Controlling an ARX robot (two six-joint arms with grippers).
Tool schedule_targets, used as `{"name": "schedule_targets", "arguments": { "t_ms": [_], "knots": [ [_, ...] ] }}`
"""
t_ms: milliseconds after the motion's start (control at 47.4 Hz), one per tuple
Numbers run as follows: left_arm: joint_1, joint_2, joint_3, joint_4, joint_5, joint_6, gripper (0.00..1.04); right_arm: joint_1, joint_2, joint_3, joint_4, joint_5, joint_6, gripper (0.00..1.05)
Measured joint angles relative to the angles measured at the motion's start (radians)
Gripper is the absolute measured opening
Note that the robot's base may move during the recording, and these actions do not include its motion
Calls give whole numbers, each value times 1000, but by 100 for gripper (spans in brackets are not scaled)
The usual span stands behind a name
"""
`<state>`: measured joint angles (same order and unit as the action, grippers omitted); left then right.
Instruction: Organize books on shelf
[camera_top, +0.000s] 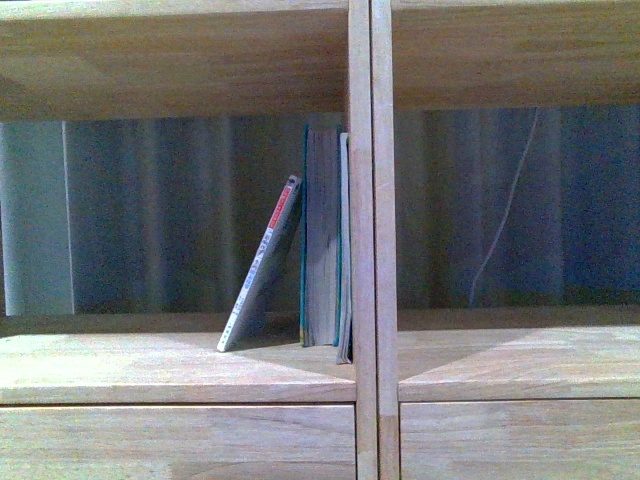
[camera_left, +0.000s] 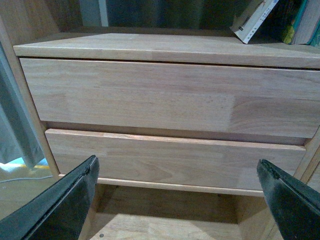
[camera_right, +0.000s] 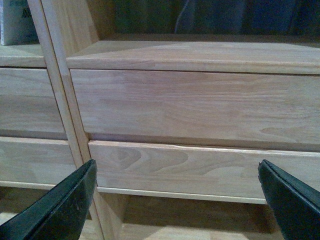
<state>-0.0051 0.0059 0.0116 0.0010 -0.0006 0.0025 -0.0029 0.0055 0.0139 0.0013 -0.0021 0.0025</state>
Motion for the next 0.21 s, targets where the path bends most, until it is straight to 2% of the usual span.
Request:
{"name": "schedule_targets", "arguments": {
  "t_ms": [211],
  "knots": [
    [0,0,0,0,0,0,97,0,0,0,0,0,0,98]
  ]
}}
